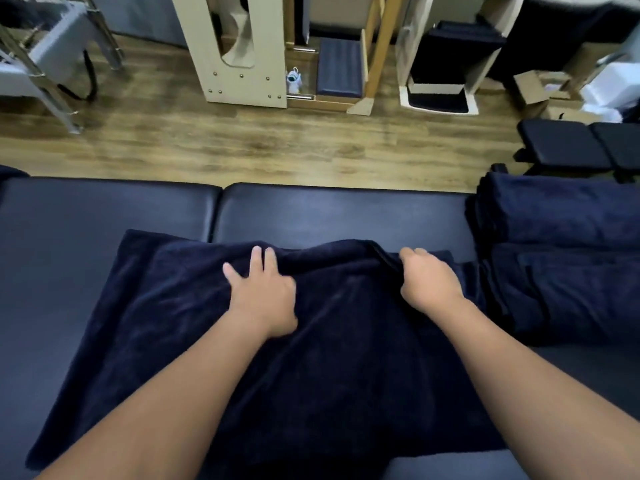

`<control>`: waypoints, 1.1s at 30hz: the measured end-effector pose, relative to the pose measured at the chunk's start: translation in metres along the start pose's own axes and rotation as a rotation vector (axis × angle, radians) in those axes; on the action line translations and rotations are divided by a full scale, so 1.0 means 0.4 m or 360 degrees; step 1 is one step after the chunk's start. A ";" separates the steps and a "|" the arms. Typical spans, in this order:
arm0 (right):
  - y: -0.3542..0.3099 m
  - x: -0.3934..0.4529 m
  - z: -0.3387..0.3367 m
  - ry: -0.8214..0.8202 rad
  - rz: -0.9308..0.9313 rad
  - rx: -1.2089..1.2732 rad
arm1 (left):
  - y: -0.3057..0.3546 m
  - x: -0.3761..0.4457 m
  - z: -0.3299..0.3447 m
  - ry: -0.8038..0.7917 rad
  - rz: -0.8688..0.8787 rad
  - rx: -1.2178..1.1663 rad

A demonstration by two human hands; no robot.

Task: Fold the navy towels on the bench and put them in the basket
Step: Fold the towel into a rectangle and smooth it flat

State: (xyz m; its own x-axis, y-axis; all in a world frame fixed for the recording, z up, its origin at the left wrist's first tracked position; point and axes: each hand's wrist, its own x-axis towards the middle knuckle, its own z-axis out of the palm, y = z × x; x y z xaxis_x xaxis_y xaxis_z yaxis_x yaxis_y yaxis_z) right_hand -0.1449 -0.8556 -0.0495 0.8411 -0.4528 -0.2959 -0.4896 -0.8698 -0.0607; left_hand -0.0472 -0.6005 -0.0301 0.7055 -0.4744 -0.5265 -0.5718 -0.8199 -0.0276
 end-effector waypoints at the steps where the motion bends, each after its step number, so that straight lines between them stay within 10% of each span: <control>1: 0.015 -0.006 0.000 0.0041 0.0013 0.0037 | -0.004 0.027 -0.024 0.0111 0.0046 -0.0158; 7: 0.096 -0.009 -0.048 -0.0018 0.0213 -0.0022 | -0.070 0.150 -0.061 0.0061 -0.0103 0.0062; 14: 0.170 0.068 -0.080 0.0565 0.0248 -0.0284 | 0.025 0.122 -0.052 0.0770 0.0216 0.0110; 20: 0.136 0.001 0.005 0.0247 0.0056 -0.0017 | 0.213 0.058 0.039 -0.0166 0.0581 0.0169; 33: 0.174 -0.345 0.238 0.0416 0.0421 0.0249 | 0.258 0.075 0.056 -0.0159 0.0370 0.0248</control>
State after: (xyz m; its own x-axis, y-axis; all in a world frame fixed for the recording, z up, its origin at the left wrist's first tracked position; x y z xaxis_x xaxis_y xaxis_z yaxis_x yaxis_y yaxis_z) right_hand -0.3168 -0.8352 -0.1035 0.7017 -0.7091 -0.0695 -0.7091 -0.6854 -0.1655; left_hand -0.0945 -0.6923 -0.0678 0.5081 -0.6035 -0.6146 -0.7760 -0.6304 -0.0225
